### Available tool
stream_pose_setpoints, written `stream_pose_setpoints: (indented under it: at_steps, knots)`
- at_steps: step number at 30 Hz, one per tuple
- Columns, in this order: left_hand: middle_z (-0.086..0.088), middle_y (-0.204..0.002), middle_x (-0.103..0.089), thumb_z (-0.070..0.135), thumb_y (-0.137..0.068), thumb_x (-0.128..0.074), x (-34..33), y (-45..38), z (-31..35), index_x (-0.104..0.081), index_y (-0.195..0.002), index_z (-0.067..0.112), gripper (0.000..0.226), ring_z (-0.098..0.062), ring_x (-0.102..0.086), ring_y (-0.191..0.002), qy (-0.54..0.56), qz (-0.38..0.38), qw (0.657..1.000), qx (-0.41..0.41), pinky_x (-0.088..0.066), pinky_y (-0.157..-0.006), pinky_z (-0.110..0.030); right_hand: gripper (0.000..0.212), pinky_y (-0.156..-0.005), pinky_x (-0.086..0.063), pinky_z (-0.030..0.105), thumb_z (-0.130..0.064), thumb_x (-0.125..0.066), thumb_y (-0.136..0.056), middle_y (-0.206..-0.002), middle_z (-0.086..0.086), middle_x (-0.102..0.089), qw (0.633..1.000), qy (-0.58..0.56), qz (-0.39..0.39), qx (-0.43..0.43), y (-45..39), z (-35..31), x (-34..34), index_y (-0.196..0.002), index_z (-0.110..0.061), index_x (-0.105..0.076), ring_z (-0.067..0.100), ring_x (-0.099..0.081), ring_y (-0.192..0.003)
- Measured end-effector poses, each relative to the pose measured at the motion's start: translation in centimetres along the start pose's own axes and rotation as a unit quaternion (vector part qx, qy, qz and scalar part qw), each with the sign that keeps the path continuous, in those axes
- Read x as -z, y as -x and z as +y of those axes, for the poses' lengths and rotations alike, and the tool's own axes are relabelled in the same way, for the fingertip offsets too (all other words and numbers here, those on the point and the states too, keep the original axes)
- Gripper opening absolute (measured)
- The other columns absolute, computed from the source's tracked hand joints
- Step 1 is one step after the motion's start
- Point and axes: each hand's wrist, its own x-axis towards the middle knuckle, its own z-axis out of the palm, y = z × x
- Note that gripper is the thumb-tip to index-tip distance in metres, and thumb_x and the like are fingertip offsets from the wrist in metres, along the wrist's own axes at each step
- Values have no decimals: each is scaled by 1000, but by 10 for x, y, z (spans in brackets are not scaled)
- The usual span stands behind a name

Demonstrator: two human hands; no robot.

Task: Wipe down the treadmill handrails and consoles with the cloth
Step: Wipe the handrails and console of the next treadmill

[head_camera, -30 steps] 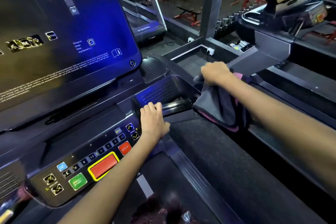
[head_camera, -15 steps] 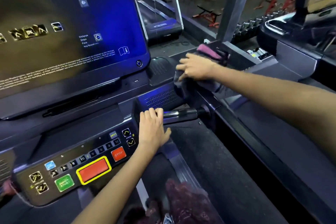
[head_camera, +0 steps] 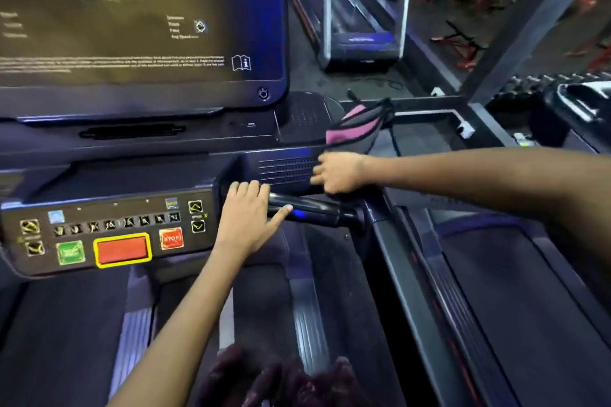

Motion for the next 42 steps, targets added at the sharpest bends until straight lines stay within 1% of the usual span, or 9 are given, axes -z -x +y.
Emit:
stream_pose_setpoints:
  at_steps: [3, 5, 9, 17, 22, 25, 30, 37, 42]
  knots:
    - [-10, -72, -55, 57, -85, -33, -3, 0, 0, -59, -79, 8, 56, -31, -55, -70, -1, -1, 1000, 11, -30, -80, -40, 15, -65, -44, 28, -27, -59, -80, -92, -6, -67, 990, 48, 86, 104, -20, -14, -3, -81, -20, -72, 15, -64, -85]
    - [-10, -75, -56, 57, -86, -32, -4, 0, 0, -60, -82, 8, 57, -31, -55, -72, -5, -5, 1000, 17, -30, -81, -40, 11, -57, -43, 24, -31, -69, -66, -79, -7, -66, 978, 76, 140, 135, -17, -2, 0, -62, -21, -69, 13, -63, -71]
    - [-8, -81, -56, 58, -89, -31, -4, 2, 1, -61, -88, 7, 59, -31, -54, -78, 8, -10, 1000, 28, -32, -85, -39, 19, -56, -39, 25, -36, -53, -62, -75, -9, -61, 980, 9, 183, 83, 6, 38, -7, -51, -29, -67, 15, -58, -69]
    - [-11, -108, -63, 42, -91, -39, -9, 2, 24, -67, -102, 8, 46, -32, -57, -106, 41, 48, 991, 122, -25, -105, -45, 17, -53, -34, 24, -33, -79, -47, -73, -7, -58, 988, -55, 133, 64, 0, 34, -2, -48, -26, -64, 15, -57, -67]
    - [-10, -126, -60, 33, -94, -37, -25, 11, 40, -65, -115, 9, 42, -27, -36, -131, 9, 74, 993, 86, -9, -109, -58, 23, -57, -28, 28, -32, -50, -70, -78, -9, -57, 982, -61, 174, 33, -14, 20, 9, -59, -33, -69, 14, -53, -72]
    - [-9, -129, -58, 43, -98, -28, -31, 22, 35, -53, -127, 9, 51, -25, -34, -132, 3, 63, 997, 44, -6, -112, -54, 37, -58, -30, 27, -30, -34, -67, -78, -11, -57, 981, -61, 182, 22, 1, 28, -1, -60, -36, -70, 13, -54, -72]
    - [-5, -124, -58, 47, -99, -23, -41, 21, 28, -47, -127, 12, 51, -22, -42, -123, 4, 93, 995, 26, -5, -114, -48, 13, -57, -29, 26, -38, -59, -61, -79, -11, -57, 986, -13, 156, 57, 10, 45, -7, -62, -37, -72, 12, -54, -71]
    - [0, -122, -47, 48, -98, -25, -52, 16, 23, -49, -121, 15, 47, -20, -45, -115, -32, 163, 986, 12, -8, -113, -46, 34, -61, -26, 30, -26, -38, -73, -78, -6, -56, 964, -93, 248, -32, -27, 21, 8, -63, -31, -70, 16, -55, -72]
    - [0, -122, -48, 49, -98, -25, -55, 16, 21, -50, -120, 16, 47, -20, -47, -112, -41, 180, 983, -3, -8, -113, -45, 6, -58, -33, 28, -32, -65, -65, -78, -9, -57, 967, -97, 234, -16, -13, 27, -5, -61, -31, -70, 14, -55, -73]
